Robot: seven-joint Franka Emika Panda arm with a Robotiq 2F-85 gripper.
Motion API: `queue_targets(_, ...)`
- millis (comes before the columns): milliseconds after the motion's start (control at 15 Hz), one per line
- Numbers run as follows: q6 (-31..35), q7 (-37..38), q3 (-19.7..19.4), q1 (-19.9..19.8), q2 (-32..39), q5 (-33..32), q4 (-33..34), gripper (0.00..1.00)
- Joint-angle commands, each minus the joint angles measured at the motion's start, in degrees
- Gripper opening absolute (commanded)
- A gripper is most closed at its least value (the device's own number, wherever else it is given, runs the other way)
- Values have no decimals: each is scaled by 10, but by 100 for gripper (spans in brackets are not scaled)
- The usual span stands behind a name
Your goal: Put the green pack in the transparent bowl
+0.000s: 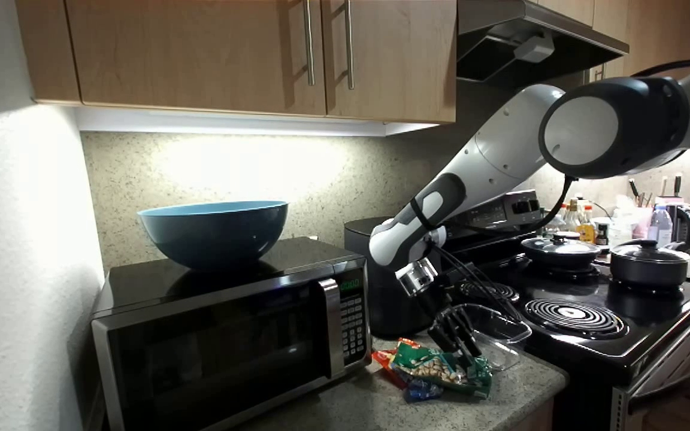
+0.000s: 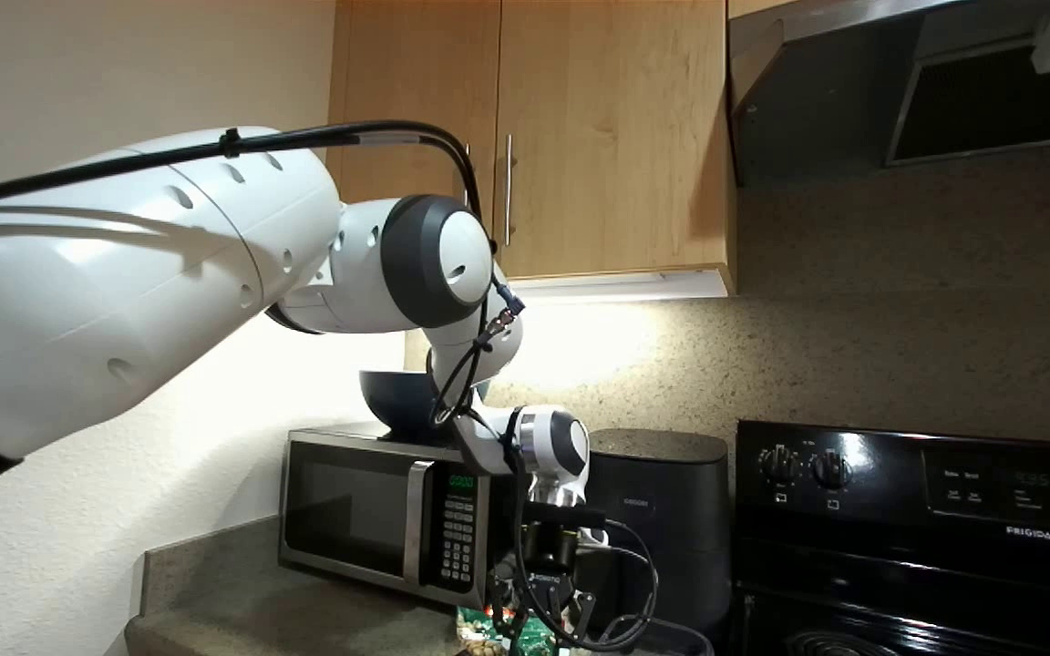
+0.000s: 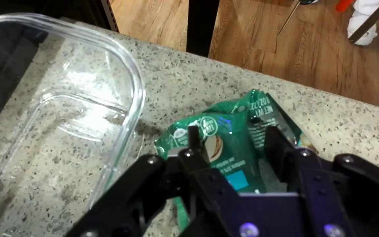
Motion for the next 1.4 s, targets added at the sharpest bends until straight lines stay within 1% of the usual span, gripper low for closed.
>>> queue_targets(0,-26,-36,10,-18,17,-6,29,22)
queue_targets(133,-20,-35,10,-20,11,-2,19,11)
queue_targets(333,1,-10,10,-24,-11,15,-7,6)
queue_targets(400,14,3,12,-25,-28,26,-26,6)
queue_targets(467,25,14,13,-27,-43,37,-41,10)
queue_targets(600,62,40,14,-28,-92,63,-90,10)
queue_targets(667,87,50,12,-28,-126,74,-127,10)
queue_targets(800,128,72,8,-27,-176,93,-171,9)
queue_targets(1133,233,151,-3,-17,-312,117,-298,9)
queue_targets(1333,293,215,-14,-12,-390,112,-382,9)
